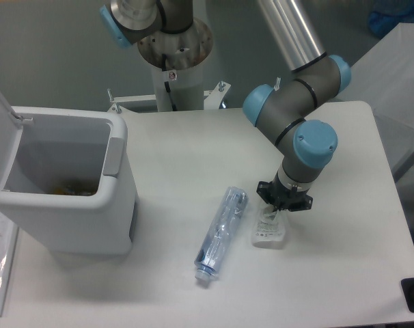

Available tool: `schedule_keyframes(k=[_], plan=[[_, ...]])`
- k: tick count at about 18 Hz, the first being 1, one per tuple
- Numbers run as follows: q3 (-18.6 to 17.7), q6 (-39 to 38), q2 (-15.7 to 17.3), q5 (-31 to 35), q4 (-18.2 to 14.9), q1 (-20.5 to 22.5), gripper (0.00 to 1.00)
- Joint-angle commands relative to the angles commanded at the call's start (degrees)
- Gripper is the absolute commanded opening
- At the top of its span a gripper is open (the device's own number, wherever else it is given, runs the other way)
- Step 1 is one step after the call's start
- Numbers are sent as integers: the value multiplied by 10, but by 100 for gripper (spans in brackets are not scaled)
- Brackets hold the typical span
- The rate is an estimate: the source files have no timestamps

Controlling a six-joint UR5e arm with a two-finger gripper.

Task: Place the trash in the trash can
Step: 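Lower the gripper onto the crumpled wrapper and close on it, then lift the wrapper and carry it over the white trash bin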

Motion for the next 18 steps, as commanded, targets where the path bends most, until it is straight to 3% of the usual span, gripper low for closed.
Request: schedule_keyframes(k=[6, 12, 15, 18], plan=[[65, -26, 2, -10, -1, 8, 0], [127, -126, 6, -185, 0, 25, 0], [129, -172, 45, -263, 0, 28, 0], [123, -188, 88, -289, -1, 17, 0]])
